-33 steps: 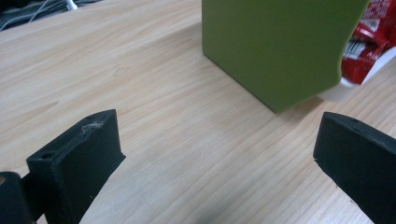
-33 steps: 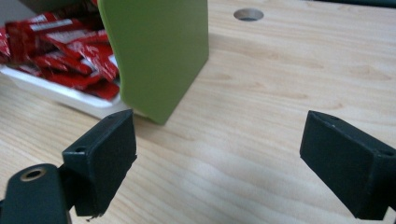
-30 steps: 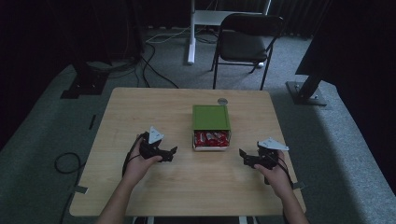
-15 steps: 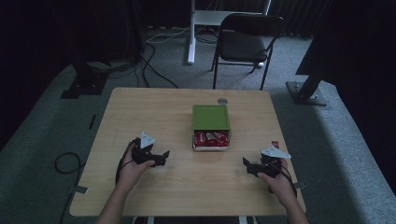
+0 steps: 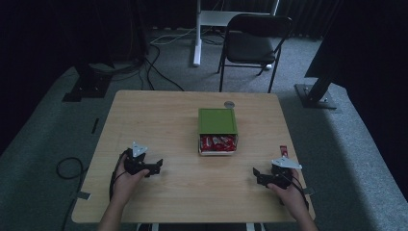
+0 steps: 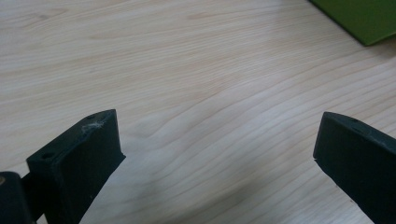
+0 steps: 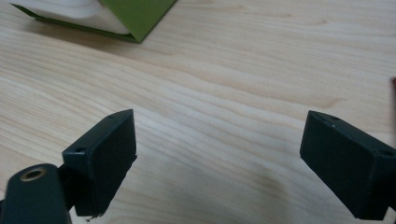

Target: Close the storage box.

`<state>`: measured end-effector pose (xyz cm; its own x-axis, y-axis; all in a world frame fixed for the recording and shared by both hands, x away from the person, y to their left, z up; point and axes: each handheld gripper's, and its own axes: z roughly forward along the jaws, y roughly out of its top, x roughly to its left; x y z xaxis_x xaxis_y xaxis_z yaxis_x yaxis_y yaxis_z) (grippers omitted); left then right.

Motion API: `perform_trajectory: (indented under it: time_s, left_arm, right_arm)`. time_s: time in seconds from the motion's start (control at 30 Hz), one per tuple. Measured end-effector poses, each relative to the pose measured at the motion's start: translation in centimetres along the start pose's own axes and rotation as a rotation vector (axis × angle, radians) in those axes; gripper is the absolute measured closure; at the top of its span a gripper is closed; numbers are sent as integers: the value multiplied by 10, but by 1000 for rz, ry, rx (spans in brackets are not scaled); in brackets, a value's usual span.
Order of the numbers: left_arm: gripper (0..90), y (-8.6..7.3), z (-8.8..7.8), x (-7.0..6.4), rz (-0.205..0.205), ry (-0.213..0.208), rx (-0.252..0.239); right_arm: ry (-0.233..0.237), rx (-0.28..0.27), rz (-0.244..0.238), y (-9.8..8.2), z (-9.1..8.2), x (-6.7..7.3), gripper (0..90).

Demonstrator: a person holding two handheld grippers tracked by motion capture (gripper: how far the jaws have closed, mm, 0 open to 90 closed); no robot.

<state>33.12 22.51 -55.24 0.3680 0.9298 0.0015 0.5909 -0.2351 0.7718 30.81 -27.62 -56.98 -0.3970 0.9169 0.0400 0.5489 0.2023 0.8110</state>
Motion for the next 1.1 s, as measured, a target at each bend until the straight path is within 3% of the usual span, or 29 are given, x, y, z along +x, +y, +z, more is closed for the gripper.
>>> perform_trajectory:
  time_s: [0.33, 0.4, 0.47, 0.73, 1.1]
  left_arm:
    - [19, -10, -8, 14, -38, 42, 10]
    - [19, -16, -11, 25, -90, 65, 21]
    - [19, -18, -12, 30, -114, 82, 17]
    - [19, -26, -12, 41, -158, 137, 36]
    - [19, -32, -10, 47, -199, 145, 63]
  right_arm:
    - [-11, 21, 0, -6, 0, -2, 101]
    - [-11, 34, 7, -7, 2, -4, 101]
    - [-14, 36, 7, -8, 2, -4, 101]
    - [-19, 51, 9, -9, 3, -5, 101]
    - [-13, 111, -41, -8, 8, 1, 102]
